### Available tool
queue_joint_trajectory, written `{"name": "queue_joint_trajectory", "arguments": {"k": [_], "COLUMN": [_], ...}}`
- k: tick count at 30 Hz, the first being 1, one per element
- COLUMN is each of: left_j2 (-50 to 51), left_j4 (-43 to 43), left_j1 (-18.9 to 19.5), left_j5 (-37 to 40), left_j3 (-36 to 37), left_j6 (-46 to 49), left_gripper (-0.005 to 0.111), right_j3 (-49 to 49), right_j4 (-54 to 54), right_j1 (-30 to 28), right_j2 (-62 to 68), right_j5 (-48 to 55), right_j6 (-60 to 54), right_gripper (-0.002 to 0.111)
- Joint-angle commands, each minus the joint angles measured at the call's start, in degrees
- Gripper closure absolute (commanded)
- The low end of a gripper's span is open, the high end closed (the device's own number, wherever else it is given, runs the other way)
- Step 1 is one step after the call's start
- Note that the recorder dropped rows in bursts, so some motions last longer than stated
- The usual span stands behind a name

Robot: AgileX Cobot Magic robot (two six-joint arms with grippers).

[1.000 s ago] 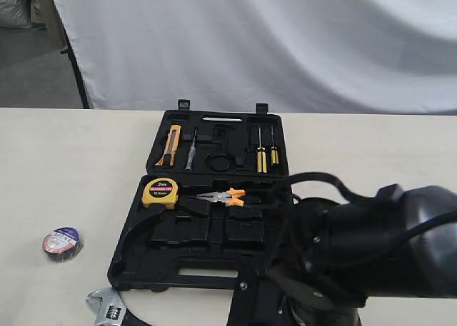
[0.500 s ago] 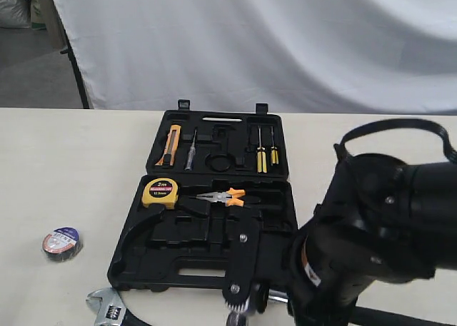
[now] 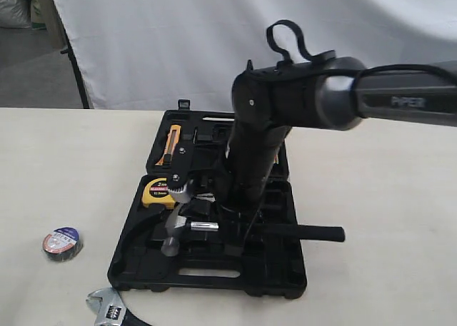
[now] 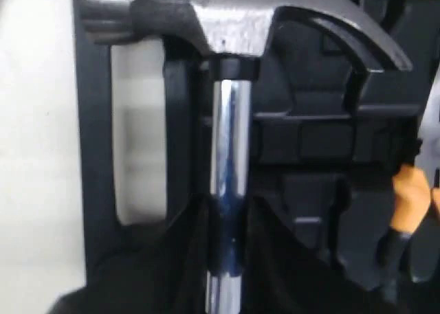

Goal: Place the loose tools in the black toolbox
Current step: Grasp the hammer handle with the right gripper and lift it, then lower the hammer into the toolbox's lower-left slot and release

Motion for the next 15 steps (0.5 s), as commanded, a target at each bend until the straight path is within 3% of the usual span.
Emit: {"name": "queue_joint_trajectory", "arguments": {"k": [1, 15], "left_j2": [-0.06, -0.06], "left_j4": [-0.04, -0.04], "left_j1": [-0.4, -0.4], "left_j5": [-0.07, -0.07], "left_j3": [0.19, 0.19], "left_j6": [-0.06, -0.06], "left_gripper": [0.106, 0.106], "right_j3": [-8.9, -12.9], "right_j4": [1.9, 10.41], "right_j1": [0.46, 1.86], "right_j2": [5.83, 9.76], "right_j5": [4.49, 5.26], "right_j6": [-2.33, -6.98], "right_gripper": [0.109, 0.109]}}
